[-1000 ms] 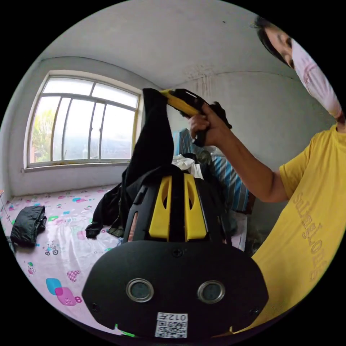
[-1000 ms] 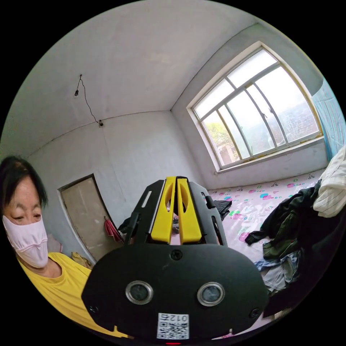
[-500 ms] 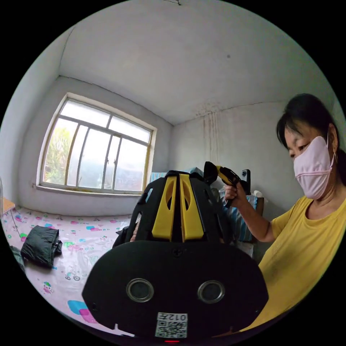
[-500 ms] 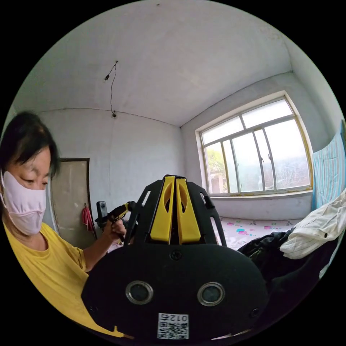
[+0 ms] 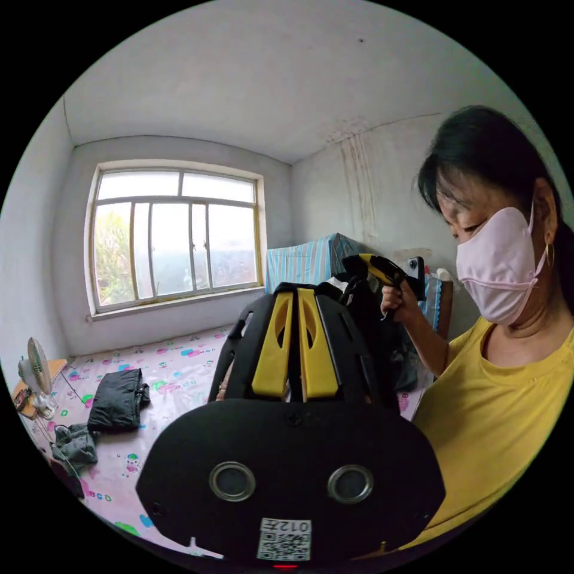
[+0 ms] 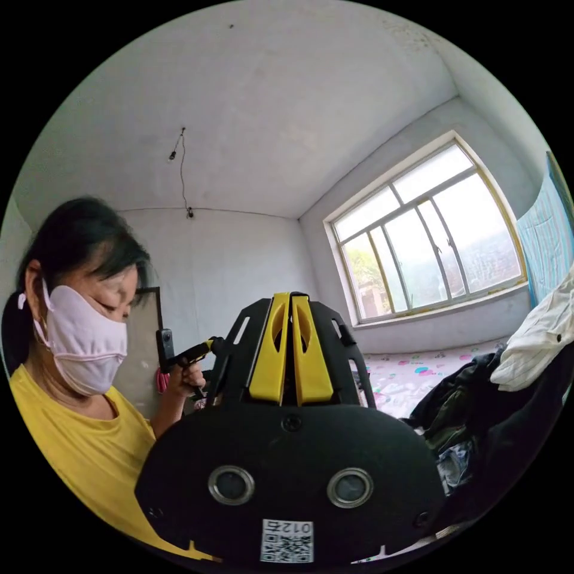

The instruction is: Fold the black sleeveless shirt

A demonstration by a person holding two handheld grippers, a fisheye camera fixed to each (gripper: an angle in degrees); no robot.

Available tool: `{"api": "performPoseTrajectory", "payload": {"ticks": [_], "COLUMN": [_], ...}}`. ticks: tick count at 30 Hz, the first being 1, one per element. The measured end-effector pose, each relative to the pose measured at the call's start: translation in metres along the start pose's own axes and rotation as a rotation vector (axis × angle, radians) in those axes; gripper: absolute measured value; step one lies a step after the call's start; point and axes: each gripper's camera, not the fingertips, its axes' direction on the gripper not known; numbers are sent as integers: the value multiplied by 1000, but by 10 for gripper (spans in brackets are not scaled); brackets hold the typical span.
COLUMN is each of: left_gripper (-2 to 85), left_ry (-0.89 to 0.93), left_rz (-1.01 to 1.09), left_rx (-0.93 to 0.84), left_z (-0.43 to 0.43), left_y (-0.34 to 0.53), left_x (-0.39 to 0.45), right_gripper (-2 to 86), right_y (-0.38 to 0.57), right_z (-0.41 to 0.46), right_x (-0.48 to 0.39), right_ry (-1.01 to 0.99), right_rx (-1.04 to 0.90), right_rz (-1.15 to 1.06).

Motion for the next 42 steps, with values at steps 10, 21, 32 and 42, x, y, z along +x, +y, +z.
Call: {"api": "performPoseTrajectory", "payload": {"ticks": [10,21,32,42], "left_gripper": [25,66,97,99], "left_ry": [16,-205,-135,-209], "left_rz": [-613,-1085,-1137,-1070], "left_rx": [-530,-794,-1066,-1176], "left_z": [287,352,291,343], "left_y": [145,401,510,530], "left_x": [-270,-360,-223,-215], "right_gripper": [15,48,57,65], "right_y": [109,280,353,370], "right_z": [290,321,217,262], "right_x": [294,396,390,416], "right_ry": [220,378,491,566], "right_rx": [-607,-1100,-1236,-1274], "right_rz": [520,614,736,690]}}
